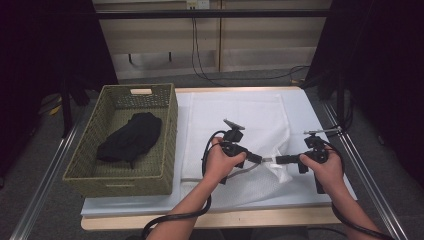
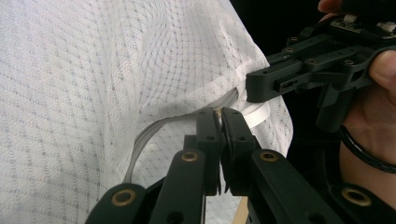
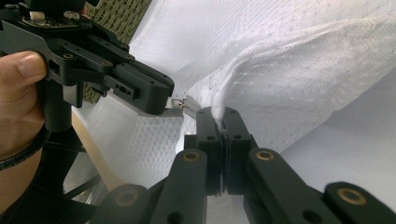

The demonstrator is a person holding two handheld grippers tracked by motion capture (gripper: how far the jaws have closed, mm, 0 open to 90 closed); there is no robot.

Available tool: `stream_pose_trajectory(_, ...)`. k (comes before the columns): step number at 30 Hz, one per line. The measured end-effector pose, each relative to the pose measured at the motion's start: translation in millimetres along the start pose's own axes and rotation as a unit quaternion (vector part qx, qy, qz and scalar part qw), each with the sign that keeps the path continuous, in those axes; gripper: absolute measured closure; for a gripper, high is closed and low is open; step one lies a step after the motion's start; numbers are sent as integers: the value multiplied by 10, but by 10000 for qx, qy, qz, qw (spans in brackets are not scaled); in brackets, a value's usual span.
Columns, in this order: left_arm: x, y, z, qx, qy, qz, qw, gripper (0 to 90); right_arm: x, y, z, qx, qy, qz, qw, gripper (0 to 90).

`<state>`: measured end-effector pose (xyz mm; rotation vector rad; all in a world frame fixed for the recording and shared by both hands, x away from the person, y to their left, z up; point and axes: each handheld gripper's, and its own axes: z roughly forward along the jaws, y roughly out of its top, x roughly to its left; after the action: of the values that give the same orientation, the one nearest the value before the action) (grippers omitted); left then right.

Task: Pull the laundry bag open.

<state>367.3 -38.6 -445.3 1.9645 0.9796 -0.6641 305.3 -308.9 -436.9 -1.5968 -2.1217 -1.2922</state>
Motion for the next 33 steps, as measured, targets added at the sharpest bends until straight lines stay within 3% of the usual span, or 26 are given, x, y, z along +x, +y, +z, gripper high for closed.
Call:
stream_pose_trajectory(9, 13, 3, -18, 67, -31, -24, 10000, 867, -19, -7, 4, 11, 76, 63, 10000, 893)
stream_pose_trajectory(10, 25, 7, -34, 103, 44, 65, 9999, 867, -22, -7, 4, 12, 66, 64, 10000, 893)
stream_pose_trajectory(12, 33, 8, -50, 77, -69, -32, 9999, 867, -40, -9, -15, 23, 68, 130, 9999, 893)
stream_pose_trajectory(16, 25, 9, -47, 108, -47, 16, 9999, 867, -32, -11, -21, -15, 66, 73, 10000, 893)
stream_pose_trajectory(18, 28, 4, -47, 68, -96, -75, 9999, 867, -37, -11, -19, -11, 75, 77, 9999, 893)
stream_pose_trajectory(20, 30, -1, -54, 89, -16, -78, 9999, 867, -42, -14, -19, 3, 34, 71, 10000, 893)
stream_pose_trajectory(26, 44, -19, -94, 80, -93, -113, 9999, 867, -79, -21, -52, -44, 85, 148, 9998, 893)
stream_pose_trajectory(33, 41, -25, -89, 151, 14, -30, 9999, 867, -69, -23, -39, 45, 33, 162, 9999, 893)
